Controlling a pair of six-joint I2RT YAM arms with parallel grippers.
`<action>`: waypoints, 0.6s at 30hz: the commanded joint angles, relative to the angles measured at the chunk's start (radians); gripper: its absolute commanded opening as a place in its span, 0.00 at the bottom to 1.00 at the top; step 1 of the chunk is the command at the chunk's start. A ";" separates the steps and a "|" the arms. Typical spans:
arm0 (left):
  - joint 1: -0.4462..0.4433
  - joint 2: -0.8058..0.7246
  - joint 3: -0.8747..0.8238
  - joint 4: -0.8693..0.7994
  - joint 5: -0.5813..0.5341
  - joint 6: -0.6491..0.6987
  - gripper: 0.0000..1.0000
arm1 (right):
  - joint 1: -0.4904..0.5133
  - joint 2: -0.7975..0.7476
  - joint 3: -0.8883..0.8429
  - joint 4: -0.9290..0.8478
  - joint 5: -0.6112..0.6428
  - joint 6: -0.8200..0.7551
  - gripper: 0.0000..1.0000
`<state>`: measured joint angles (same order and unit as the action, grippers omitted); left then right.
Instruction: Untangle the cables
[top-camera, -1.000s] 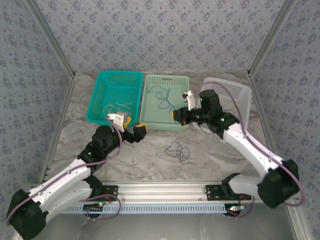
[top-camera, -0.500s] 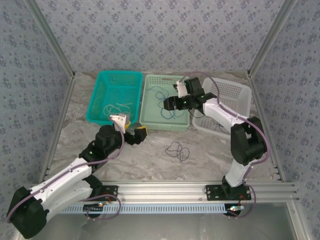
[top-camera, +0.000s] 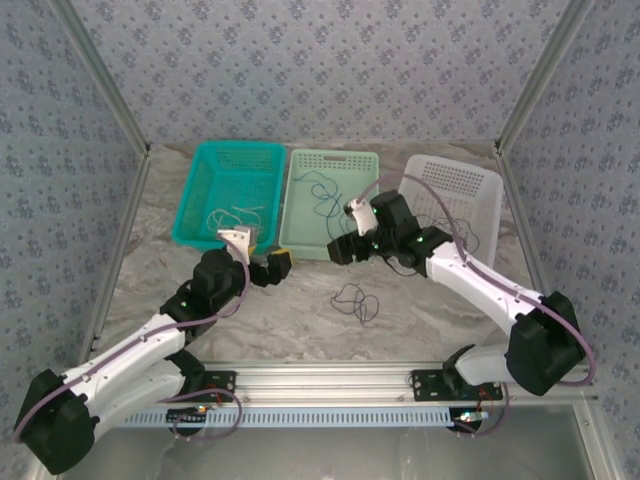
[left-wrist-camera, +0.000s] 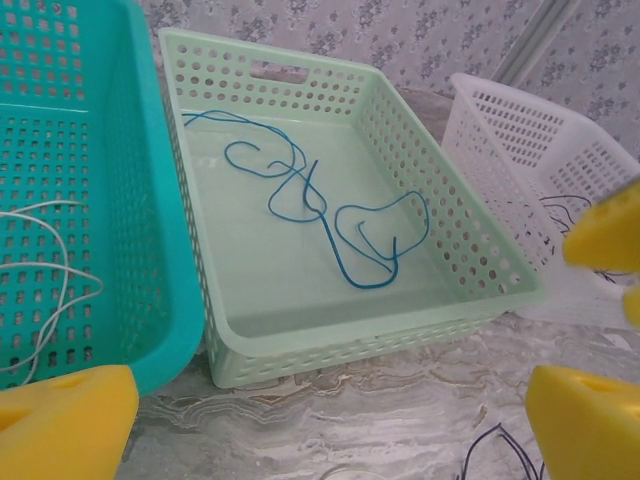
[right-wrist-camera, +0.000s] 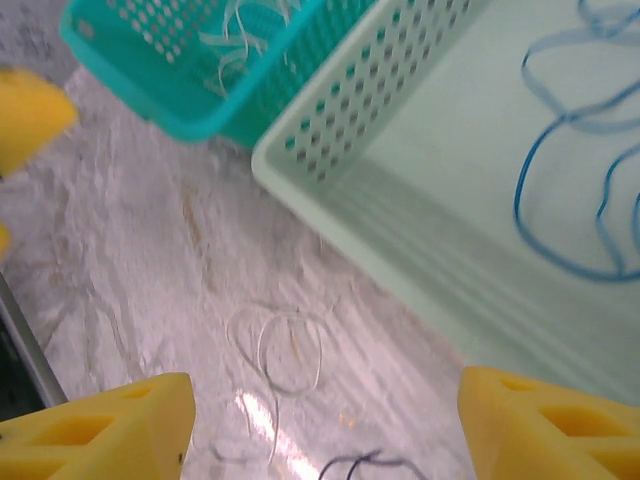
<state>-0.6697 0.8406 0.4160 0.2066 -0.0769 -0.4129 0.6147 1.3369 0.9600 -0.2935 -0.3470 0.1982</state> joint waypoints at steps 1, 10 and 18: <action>-0.003 -0.014 0.018 0.031 -0.026 -0.015 0.99 | 0.059 0.001 -0.056 -0.033 0.062 0.042 0.71; -0.003 -0.057 0.001 0.008 -0.046 -0.021 0.99 | 0.219 0.145 -0.078 0.008 0.103 0.111 0.65; -0.004 -0.126 -0.013 -0.012 -0.036 -0.003 0.99 | 0.276 0.266 -0.043 0.001 0.112 0.095 0.62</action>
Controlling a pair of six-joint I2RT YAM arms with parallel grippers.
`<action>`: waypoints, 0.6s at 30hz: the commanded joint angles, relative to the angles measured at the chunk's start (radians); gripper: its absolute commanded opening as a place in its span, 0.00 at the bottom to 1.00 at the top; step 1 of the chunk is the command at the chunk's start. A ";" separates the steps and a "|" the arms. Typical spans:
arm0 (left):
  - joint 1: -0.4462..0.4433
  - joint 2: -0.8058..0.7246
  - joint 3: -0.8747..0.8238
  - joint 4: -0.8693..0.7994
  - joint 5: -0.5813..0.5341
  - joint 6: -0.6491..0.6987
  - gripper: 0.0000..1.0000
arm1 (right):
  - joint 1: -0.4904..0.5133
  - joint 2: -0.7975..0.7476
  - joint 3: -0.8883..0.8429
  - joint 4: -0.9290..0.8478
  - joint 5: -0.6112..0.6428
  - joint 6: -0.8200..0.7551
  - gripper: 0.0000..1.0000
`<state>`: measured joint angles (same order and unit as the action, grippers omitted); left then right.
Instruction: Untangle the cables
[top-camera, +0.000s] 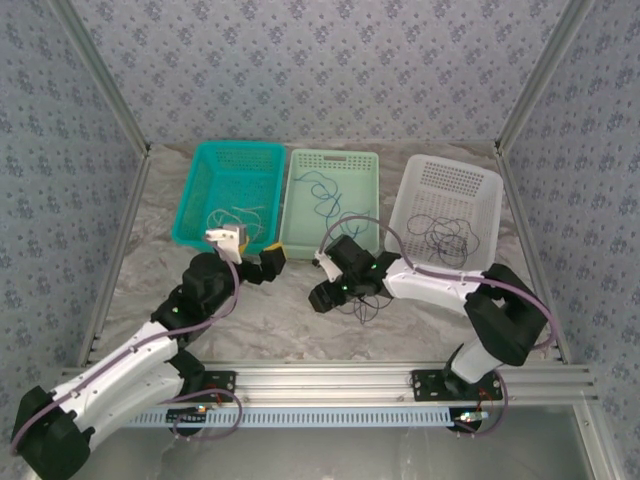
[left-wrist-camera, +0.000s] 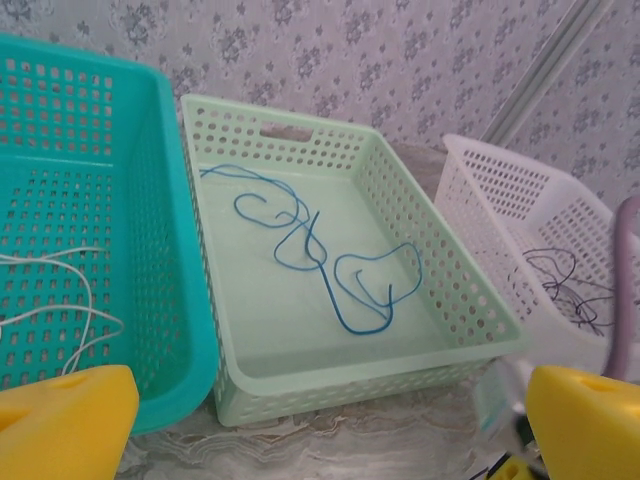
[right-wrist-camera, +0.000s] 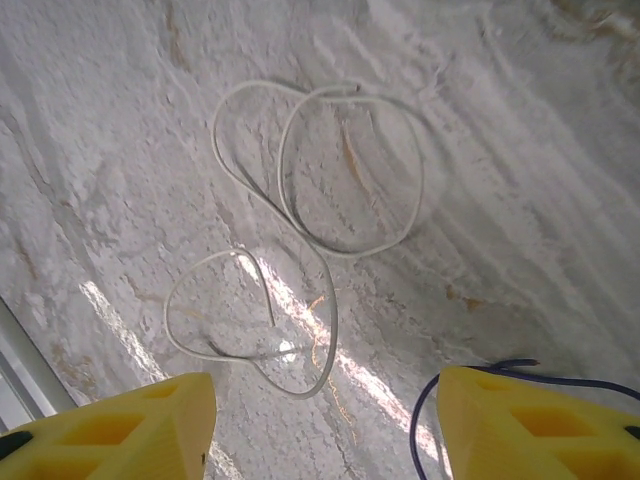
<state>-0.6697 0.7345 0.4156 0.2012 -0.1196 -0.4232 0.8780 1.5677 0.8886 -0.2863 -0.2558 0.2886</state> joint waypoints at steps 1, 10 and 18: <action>-0.003 -0.026 -0.011 -0.010 0.010 0.008 1.00 | 0.016 0.049 0.037 -0.005 0.019 0.000 0.61; -0.003 -0.054 -0.012 -0.028 -0.010 0.016 0.99 | 0.055 0.112 0.057 -0.047 0.056 -0.011 0.57; -0.004 -0.050 0.005 -0.030 0.000 0.032 1.00 | 0.079 0.155 0.061 -0.024 0.084 -0.003 0.54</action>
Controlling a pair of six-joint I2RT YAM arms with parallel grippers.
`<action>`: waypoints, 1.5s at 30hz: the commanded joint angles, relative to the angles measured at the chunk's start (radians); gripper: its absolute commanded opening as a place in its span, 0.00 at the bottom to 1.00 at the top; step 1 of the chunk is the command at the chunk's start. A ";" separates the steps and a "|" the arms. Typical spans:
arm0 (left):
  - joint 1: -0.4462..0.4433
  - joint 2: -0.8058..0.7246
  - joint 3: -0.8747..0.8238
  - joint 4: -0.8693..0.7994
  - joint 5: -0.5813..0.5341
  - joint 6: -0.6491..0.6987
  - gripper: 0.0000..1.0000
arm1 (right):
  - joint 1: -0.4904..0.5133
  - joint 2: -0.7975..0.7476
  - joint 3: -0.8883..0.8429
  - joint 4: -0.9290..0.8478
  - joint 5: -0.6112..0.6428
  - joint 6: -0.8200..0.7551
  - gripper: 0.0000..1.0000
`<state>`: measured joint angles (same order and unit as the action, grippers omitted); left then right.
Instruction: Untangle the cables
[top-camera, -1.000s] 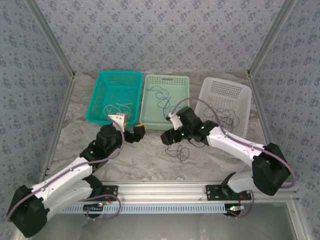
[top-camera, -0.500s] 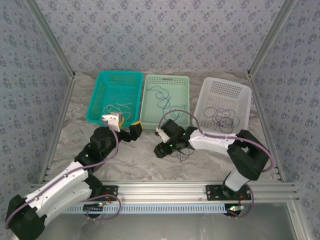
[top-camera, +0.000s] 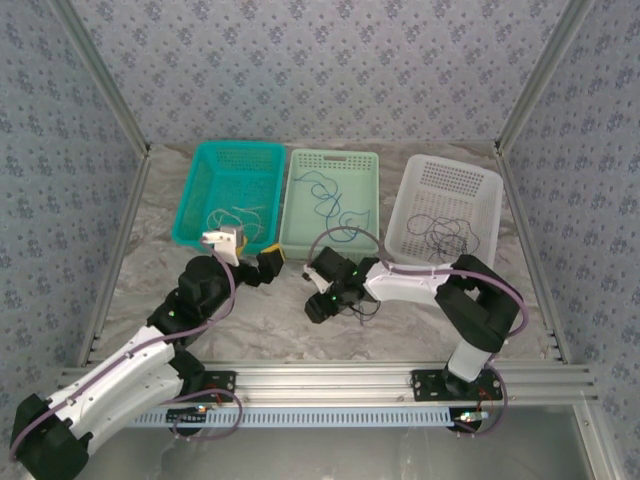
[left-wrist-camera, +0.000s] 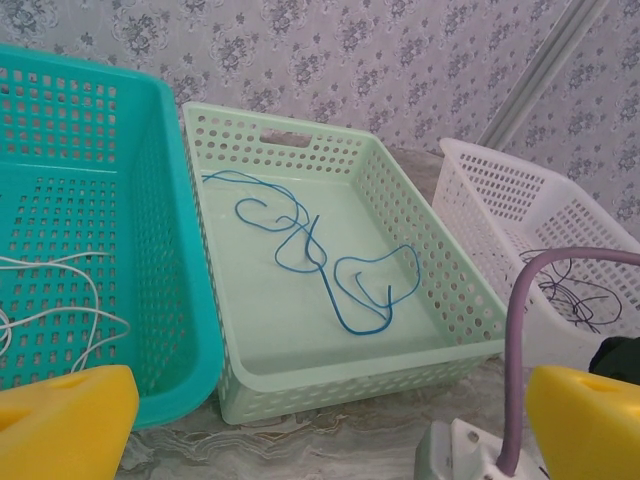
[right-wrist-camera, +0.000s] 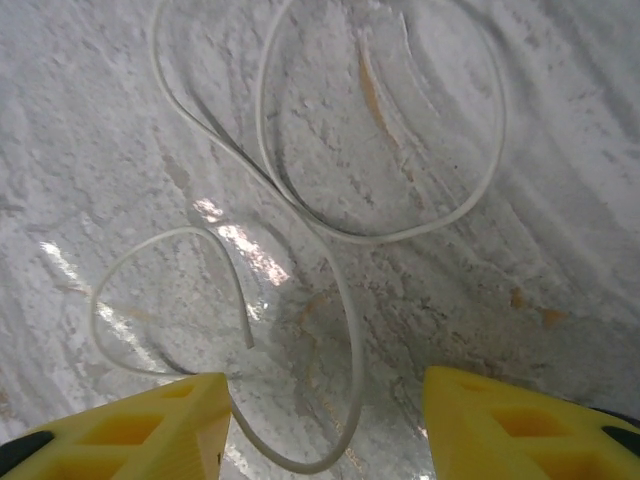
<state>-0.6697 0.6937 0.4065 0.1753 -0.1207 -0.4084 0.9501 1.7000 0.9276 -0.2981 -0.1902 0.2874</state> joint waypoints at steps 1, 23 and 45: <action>-0.004 -0.011 0.015 -0.005 0.001 0.017 0.99 | 0.007 0.024 0.022 -0.009 0.019 -0.002 0.54; -0.003 -0.040 0.031 -0.045 -0.025 0.064 0.99 | 0.006 -0.259 0.040 -0.090 0.020 -0.122 0.00; -0.003 -0.040 -0.065 0.096 0.031 -0.083 0.99 | -0.108 -0.553 0.016 0.041 0.011 -0.097 0.00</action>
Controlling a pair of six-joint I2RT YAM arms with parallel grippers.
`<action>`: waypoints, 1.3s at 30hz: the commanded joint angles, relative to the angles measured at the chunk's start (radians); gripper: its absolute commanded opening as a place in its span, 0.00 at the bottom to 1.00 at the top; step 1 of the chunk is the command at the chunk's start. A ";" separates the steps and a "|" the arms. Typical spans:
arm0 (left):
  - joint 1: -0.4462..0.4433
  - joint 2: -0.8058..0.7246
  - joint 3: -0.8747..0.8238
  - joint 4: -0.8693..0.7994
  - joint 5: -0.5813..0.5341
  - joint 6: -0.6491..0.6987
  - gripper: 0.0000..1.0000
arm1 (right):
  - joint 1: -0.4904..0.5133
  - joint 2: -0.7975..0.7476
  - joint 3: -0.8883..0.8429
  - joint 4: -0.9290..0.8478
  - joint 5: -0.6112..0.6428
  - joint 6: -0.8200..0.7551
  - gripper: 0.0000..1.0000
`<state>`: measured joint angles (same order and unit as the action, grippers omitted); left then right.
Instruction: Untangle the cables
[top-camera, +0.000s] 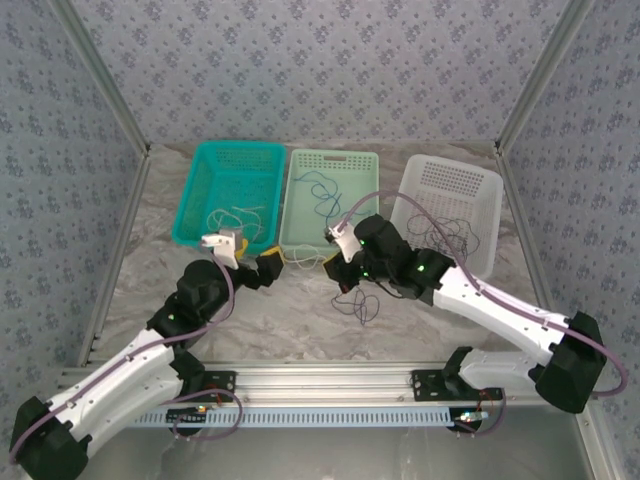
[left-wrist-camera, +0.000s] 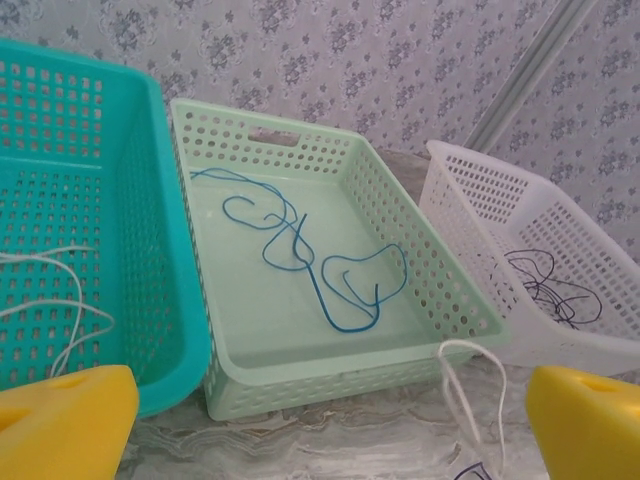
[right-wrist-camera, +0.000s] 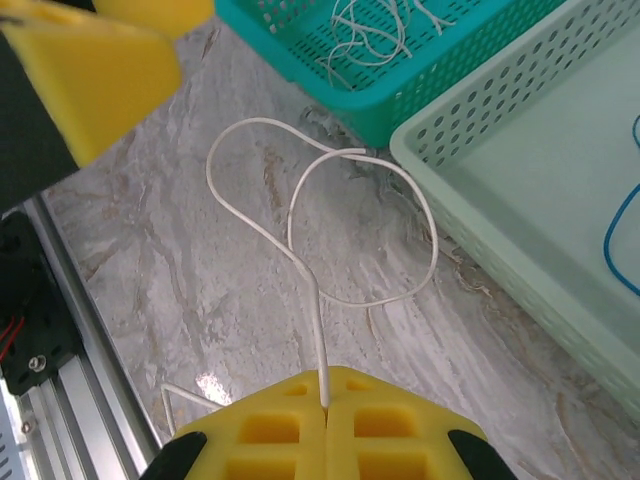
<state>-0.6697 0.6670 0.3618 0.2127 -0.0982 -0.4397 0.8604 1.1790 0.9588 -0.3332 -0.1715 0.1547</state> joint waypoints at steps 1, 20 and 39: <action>-0.003 -0.014 -0.028 0.074 0.027 -0.057 0.99 | -0.021 -0.038 -0.020 0.088 -0.012 0.040 0.00; -0.005 0.078 -0.070 0.297 0.136 -0.114 0.87 | -0.055 -0.053 -0.038 0.284 -0.121 0.172 0.00; -0.037 0.206 -0.005 0.430 0.180 -0.102 0.82 | -0.034 -0.019 -0.039 0.336 -0.137 0.210 0.00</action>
<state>-0.6975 0.8619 0.3141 0.5869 0.0589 -0.5510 0.8188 1.1488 0.9131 -0.0288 -0.2852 0.3492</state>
